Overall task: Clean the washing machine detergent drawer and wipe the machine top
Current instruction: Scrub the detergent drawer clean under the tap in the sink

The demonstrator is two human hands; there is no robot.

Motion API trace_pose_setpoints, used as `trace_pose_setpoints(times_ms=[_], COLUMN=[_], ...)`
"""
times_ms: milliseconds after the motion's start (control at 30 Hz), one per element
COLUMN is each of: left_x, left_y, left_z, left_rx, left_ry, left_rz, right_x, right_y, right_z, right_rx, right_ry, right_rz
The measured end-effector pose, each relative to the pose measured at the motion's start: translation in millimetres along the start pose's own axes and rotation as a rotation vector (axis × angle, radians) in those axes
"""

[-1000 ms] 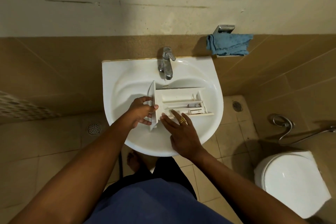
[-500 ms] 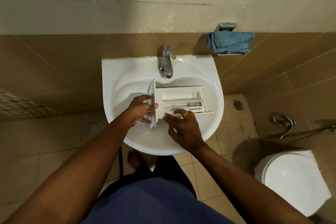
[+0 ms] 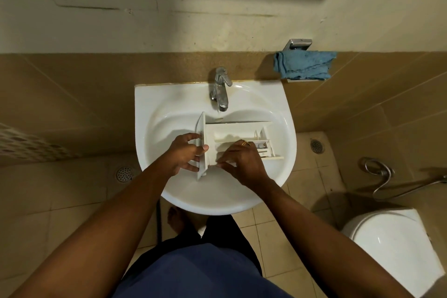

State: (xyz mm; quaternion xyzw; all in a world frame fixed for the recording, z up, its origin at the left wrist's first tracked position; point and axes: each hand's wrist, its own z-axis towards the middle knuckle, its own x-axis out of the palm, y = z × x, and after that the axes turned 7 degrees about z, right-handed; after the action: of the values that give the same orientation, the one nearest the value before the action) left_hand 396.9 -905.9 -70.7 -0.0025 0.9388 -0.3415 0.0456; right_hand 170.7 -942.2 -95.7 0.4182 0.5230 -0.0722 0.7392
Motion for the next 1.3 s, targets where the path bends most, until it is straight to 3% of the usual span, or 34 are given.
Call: trace_pose_setpoints(times_ms=[133, 233, 333, 433, 567, 767, 933, 1067, 1167, 1300], left_x=[0, 0, -1, 0, 0, 0, 0, 1, 1, 1], left_y=[-1, -1, -1, -3, -2, -1, 1, 2, 2, 2], left_z=[0, 0, 1, 2, 4, 3, 2, 1, 0, -1], left_rx=[-0.011, -0.019, -0.022, -0.027, -0.03, -0.021, -0.007, -0.001, 0.002, -0.002], left_ry=[0.0, 0.004, 0.004, -0.001, -0.004, 0.003, 0.002, -0.003, -0.011, -0.014], left_rz=[-0.005, 0.001, 0.01, 0.02, 0.02, 0.029, 0.025, 0.017, -0.001, -0.004], right_x=[-26, -35, -32, -22, -11, -15, -26, -24, -19, -20], right_y=[-13, -7, 3, -1, -18, -32, -19, 3, 29, 36], right_z=[16, 55, 103, 129, 131, 148, 137, 106, 65, 16], right_rx=[0.328, 0.636, 0.861, 0.942, 1.037, 1.007, 1.021, 1.03, 0.899, 0.555], right_ry=[0.088, -0.151, -0.186, -0.132, -0.277, -0.268, -0.122, -0.025, 0.045, 0.22], right_rz=[0.369, 0.763, 1.206, 1.459, 1.815, 2.191, 1.974, 1.414, 1.16, 0.712])
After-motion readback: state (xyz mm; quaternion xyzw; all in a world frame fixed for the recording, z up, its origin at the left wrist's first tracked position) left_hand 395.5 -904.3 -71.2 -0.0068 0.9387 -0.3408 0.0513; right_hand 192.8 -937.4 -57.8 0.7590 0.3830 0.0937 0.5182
